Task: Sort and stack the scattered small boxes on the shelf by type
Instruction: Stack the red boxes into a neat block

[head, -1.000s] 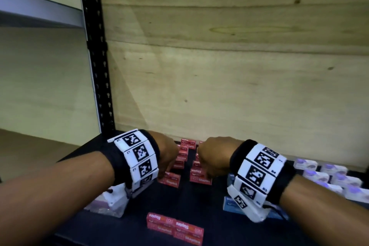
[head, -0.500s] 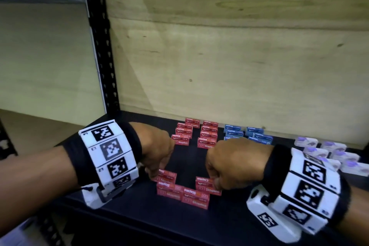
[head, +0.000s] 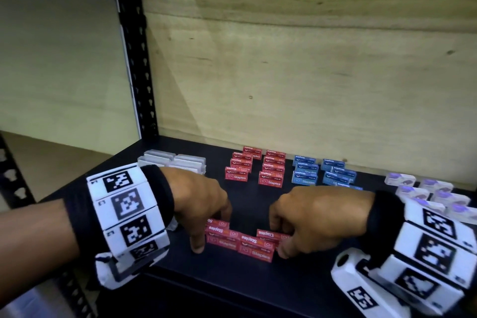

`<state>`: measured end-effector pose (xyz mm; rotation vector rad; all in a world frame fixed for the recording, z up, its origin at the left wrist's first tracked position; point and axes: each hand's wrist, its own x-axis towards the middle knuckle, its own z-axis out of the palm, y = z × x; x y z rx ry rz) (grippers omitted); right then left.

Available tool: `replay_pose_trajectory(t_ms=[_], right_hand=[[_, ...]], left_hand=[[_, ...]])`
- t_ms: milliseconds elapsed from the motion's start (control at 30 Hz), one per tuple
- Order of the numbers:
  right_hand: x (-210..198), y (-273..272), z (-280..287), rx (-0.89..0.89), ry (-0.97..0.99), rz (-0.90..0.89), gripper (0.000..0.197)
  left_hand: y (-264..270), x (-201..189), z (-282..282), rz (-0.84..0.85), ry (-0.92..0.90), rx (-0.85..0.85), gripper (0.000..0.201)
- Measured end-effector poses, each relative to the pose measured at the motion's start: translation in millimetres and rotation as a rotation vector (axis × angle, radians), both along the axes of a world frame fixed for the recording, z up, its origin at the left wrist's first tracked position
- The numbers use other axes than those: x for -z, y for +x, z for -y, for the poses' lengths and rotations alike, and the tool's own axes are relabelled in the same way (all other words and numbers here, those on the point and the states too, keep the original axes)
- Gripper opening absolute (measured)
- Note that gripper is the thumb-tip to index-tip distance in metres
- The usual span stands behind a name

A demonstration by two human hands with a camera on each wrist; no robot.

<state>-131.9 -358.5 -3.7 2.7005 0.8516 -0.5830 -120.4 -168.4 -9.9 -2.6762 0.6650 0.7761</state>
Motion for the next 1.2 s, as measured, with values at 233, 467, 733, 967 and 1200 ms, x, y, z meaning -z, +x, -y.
replay_pose_trajectory(t_ms=[233, 467, 733, 967, 1200], right_hand=[[12.6, -5.1, -11.4, 0.008, 0.006, 0.010, 0.052], [15.9, -3.5, -20.5, -0.018, 0.042, 0.031, 0.046], [13.7, -3.0, -24.4, -0.025, 0.058, 0.007, 0.047], [-15.3, 18.4, -11.2, 0.014, 0.033, -0.119, 0.062], [-25.3, 73.1, -3.3, 0.105, 0.066, 0.118, 0.042]], left_hand=[[-6.5, 0.7, 11.2, 0.058, -0.008, -0.028, 0.051], [-6.9, 2.8, 16.7, 0.087, -0.091, -0.007, 0.041], [-3.5, 2.2, 11.4, 0.029, -0.160, -0.006, 0.046], [14.1, -24.9, 0.6, -0.019, -0.128, -0.090, 0.068], [61.7, -38.1, 4.4, 0.212, -0.147, -0.096, 0.048]])
